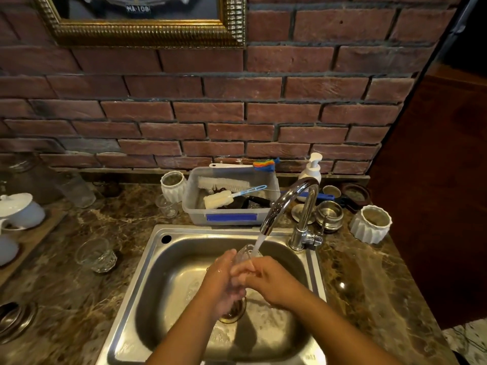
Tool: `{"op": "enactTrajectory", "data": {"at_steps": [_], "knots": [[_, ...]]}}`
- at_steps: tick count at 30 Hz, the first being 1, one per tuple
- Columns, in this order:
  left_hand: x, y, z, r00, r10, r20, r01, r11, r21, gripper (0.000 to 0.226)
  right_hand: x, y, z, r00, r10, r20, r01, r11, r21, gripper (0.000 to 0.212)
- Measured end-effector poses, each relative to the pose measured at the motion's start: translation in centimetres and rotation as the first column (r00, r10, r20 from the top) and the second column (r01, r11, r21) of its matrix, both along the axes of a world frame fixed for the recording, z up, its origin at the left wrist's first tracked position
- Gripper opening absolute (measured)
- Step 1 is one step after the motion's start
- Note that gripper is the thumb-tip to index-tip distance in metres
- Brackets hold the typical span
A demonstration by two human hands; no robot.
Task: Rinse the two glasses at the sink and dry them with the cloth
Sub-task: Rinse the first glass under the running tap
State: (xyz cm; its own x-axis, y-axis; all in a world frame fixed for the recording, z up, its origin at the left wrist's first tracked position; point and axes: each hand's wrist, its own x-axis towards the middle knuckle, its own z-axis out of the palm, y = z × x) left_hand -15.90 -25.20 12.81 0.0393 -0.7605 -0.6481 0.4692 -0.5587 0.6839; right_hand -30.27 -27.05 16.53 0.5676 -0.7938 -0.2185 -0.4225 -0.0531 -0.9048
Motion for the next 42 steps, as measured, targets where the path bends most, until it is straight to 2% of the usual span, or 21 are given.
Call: {"op": "enactTrajectory", "data": {"at_steps": [3,6,7,9,11,12,14,15,17,20,22,24,26,27,29,31,33,35,38,40,42], "knots": [[1.3,-0.1,0.7,0.972,-0.048,-0.230,0.082,0.987,0.138,0.037,-0.5,-0.2,-0.5,0.956,0.179,-0.233,-0.235,0.942,-0.238,0.022],[0.7,-0.2,-0.1,0.991,0.000,-0.132,0.017,0.991,0.132,0.035,0.2,0.3,-1.3,0.969,0.106,-0.224,-0.168,0.945,-0.281,0.020],[0.1,-0.1,-0.5,0.998,0.045,-0.046,-0.042,0.997,0.069,0.032,0.7,0.7,-1.3,0.991,0.019,-0.131,-0.046,0.976,-0.213,0.018],[-1.0,0.3,-1.2,0.980,0.130,0.148,-0.110,0.985,-0.135,0.025,1.8,1.1,-1.0,0.969,-0.237,0.075,0.232,0.970,0.075,0.016],[-1.4,1.0,-1.9,0.946,0.130,0.296,-0.043,0.957,-0.285,0.022,2.4,1.2,-0.4,0.884,-0.454,0.114,0.376,0.833,0.406,0.016],[-1.4,1.1,-2.0,0.938,0.123,0.325,-0.016,0.950,-0.312,0.021,2.4,1.0,-0.2,0.875,-0.475,0.092,0.387,0.800,0.459,0.015],[-1.1,0.8,-1.5,0.933,0.090,0.348,0.009,0.962,-0.274,0.018,1.8,0.6,0.0,0.932,-0.358,0.057,0.319,0.885,0.340,0.017],[-1.0,0.5,-0.9,0.944,0.061,0.325,0.008,0.978,-0.207,0.018,1.4,0.4,0.0,0.966,-0.256,0.040,0.241,0.944,0.224,0.017],[-0.3,0.1,0.0,0.992,-0.008,0.125,0.011,1.000,-0.022,0.024,0.6,0.0,-0.2,0.998,-0.034,-0.047,0.033,0.999,-0.024,0.018],[1.1,0.1,0.7,0.951,-0.087,-0.295,0.125,0.986,0.113,0.041,-0.3,-1.0,0.0,0.937,0.207,-0.283,-0.279,0.929,-0.245,0.026],[1.0,0.1,0.2,0.933,-0.056,-0.355,0.110,0.985,0.134,0.045,-0.4,-1.2,-0.1,0.910,0.237,-0.341,-0.335,0.904,-0.265,0.027],[0.0,0.1,-0.7,0.978,0.037,-0.204,-0.018,0.995,0.095,0.044,0.2,-0.8,-0.7,0.950,0.153,-0.271,-0.217,0.950,-0.226,0.019],[-1.1,0.2,-1.2,0.988,0.143,0.052,-0.139,0.987,-0.080,0.034,1.4,0.2,-0.8,0.997,-0.060,-0.051,0.058,0.998,-0.040,0.015],[-1.4,0.4,-1.6,0.970,0.170,0.171,-0.138,0.973,-0.184,0.029,1.9,0.6,-0.8,0.976,-0.213,0.048,0.208,0.973,0.098,0.018],[-1.2,0.8,-2.5,0.922,0.166,0.350,-0.050,0.947,-0.318,0.022,2.5,1.0,-0.3,0.893,-0.439,0.098,0.379,0.851,0.363,0.016],[-0.6,1.0,-2.5,0.923,0.098,0.372,0.047,0.931,-0.361,0.023,2.5,0.8,-0.1,0.882,-0.466,0.072,0.391,0.809,0.439,0.015],[-0.2,0.7,-1.6,0.967,0.041,0.250,0.026,0.965,-0.259,0.028,2.2,0.6,-0.2,0.941,-0.333,0.065,0.302,0.909,0.289,0.015],[0.7,-0.2,-0.9,0.999,-0.004,0.050,0.006,0.999,-0.033,0.034,1.6,0.2,-0.2,0.993,-0.112,0.020,0.111,0.993,0.049,0.019],[2.3,-0.9,-0.4,0.964,-0.123,-0.238,0.155,0.980,0.122,0.038,0.5,-0.4,0.1,0.975,0.127,-0.183,-0.162,0.968,-0.189,0.020],[1.9,-0.9,-0.2,0.971,-0.125,-0.205,0.154,0.979,0.132,0.038,0.2,-0.5,-0.2,0.966,0.133,-0.221,-0.181,0.960,-0.215,0.020],[0.6,-0.9,0.0,0.999,-0.034,0.000,0.034,0.997,0.071,0.034,0.6,-0.2,-0.3,0.990,0.018,-0.137,-0.042,0.984,-0.173,0.019]]}}
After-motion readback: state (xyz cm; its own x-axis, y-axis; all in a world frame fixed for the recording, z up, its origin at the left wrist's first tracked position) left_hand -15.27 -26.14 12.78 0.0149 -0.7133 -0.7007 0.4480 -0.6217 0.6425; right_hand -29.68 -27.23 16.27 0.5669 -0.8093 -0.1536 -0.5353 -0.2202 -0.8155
